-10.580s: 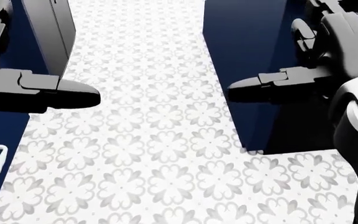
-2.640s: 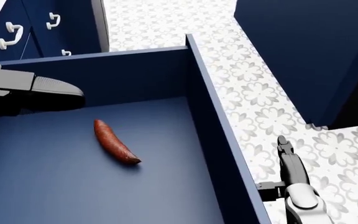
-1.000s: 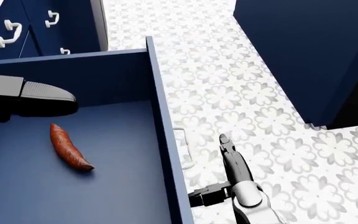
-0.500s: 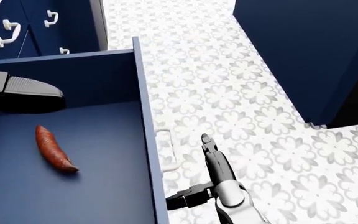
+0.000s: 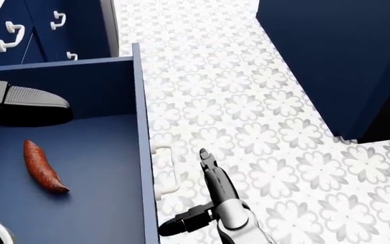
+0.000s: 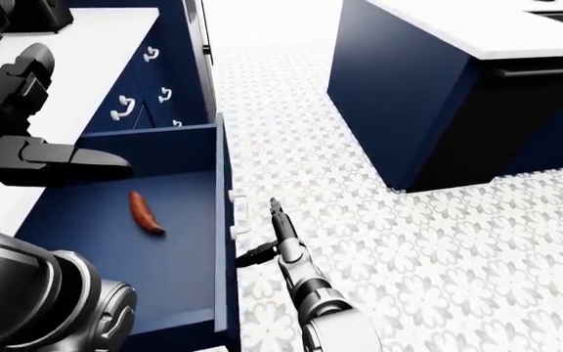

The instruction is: Close the right drawer.

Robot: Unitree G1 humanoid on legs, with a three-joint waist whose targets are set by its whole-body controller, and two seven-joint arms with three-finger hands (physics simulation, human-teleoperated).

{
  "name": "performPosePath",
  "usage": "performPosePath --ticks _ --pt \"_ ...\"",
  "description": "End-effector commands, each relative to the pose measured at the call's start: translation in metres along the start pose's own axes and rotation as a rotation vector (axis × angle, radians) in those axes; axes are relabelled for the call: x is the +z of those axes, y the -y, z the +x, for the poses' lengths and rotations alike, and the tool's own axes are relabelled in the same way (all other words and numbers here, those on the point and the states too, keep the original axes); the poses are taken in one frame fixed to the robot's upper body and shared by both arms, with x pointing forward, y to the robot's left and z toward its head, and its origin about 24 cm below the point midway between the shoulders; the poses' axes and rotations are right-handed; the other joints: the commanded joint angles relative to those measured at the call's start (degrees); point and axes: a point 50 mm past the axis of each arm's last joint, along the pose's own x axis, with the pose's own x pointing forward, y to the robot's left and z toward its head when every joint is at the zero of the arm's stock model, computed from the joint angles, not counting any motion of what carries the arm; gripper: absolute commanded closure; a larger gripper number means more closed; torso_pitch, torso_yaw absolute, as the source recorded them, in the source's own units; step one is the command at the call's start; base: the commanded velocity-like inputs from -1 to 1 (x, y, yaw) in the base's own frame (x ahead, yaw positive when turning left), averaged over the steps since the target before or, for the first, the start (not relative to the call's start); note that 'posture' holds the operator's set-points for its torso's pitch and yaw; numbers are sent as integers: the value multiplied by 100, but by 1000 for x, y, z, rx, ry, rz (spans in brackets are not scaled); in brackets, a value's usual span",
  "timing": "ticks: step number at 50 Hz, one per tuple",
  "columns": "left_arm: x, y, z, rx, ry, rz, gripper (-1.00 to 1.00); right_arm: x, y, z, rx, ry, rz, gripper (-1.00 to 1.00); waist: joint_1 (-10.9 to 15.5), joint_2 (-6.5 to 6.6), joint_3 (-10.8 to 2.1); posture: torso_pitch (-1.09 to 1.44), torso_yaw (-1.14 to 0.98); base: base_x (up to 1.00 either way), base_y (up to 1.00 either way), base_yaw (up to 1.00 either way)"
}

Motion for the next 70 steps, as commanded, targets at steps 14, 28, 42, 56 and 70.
performPosePath --ticks 14,28,42,56,70 --pt "14 -3 -5 14 43 33 -100 33 -12 3 50 116 -4 -100 60 5 -127 0 0 0 0 0" --pt "16 -8 -5 23 43 36 -100 37 -26 3 86 120 -5 -100 58 -7 -110 0 0 0 0 0" --pt "12 -10 -2 26 32 37 -100 35 -43 0 128 122 -19 -100 54 26 -131 0 0 0 0 0" --pt "10 -11 -3 27 32 36 -100 40 -56 -2 159 130 -35 -100 61 43 -134 0 0 0 0 0" --pt "11 -15 -5 34 33 35 -100 43 -66 -4 179 134 -46 -100 68 52 -118 0 0 0 0 0"
